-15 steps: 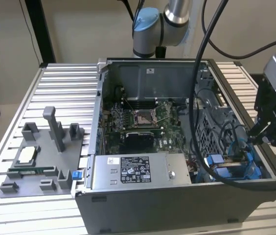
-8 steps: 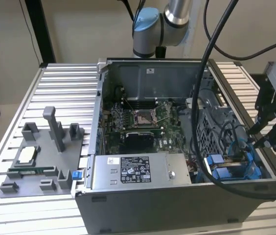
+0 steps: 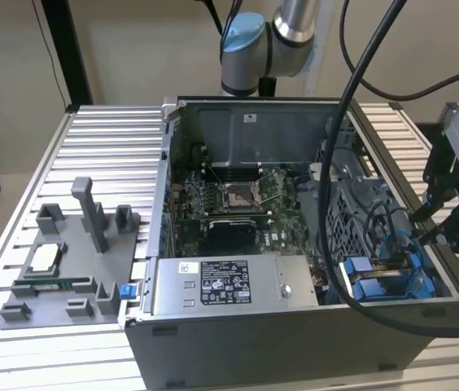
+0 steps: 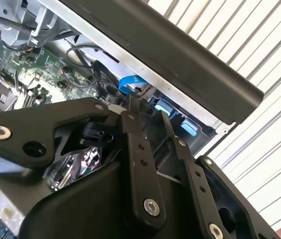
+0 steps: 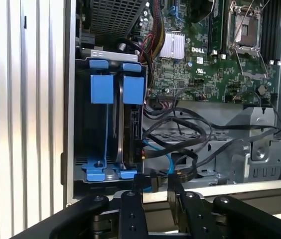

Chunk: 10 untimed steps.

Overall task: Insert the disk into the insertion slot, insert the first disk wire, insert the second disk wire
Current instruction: 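Insert the second disk wire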

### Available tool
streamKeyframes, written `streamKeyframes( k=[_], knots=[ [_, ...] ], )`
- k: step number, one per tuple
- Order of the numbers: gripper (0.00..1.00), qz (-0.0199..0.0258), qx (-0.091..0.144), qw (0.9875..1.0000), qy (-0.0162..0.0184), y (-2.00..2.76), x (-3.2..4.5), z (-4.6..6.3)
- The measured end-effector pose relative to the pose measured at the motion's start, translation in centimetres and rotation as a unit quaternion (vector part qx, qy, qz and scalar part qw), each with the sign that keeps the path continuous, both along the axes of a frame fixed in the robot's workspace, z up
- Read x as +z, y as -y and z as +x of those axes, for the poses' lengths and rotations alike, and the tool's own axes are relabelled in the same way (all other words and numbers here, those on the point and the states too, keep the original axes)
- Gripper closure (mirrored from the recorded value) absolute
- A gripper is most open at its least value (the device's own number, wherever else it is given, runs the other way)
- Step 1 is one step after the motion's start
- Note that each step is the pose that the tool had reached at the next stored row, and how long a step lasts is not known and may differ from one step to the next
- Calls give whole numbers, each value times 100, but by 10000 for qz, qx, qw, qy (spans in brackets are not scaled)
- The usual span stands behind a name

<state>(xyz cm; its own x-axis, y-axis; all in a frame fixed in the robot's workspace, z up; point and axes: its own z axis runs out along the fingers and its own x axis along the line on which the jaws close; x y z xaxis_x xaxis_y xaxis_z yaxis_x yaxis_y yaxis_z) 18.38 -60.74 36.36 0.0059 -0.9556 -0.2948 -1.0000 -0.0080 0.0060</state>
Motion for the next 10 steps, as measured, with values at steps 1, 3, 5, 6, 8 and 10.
streamKeyframes(
  k=[1, 3, 5, 6, 8, 10],
  knots=[
    [0, 31, -1, 10000, 0, 5, -5, 0],
    [0, 99, -1, 10000, 0, 21, -15, 1],
    [0, 166, -2, 9999, -1, 46, -20, 4],
    [0, 190, -3, 9998, -1, 59, -23, 5],
    [0, 232, -3, 9997, -2, 78, -34, 8],
    [0, 266, -4, 9996, -1, 92, -56, 9]
  ],
)
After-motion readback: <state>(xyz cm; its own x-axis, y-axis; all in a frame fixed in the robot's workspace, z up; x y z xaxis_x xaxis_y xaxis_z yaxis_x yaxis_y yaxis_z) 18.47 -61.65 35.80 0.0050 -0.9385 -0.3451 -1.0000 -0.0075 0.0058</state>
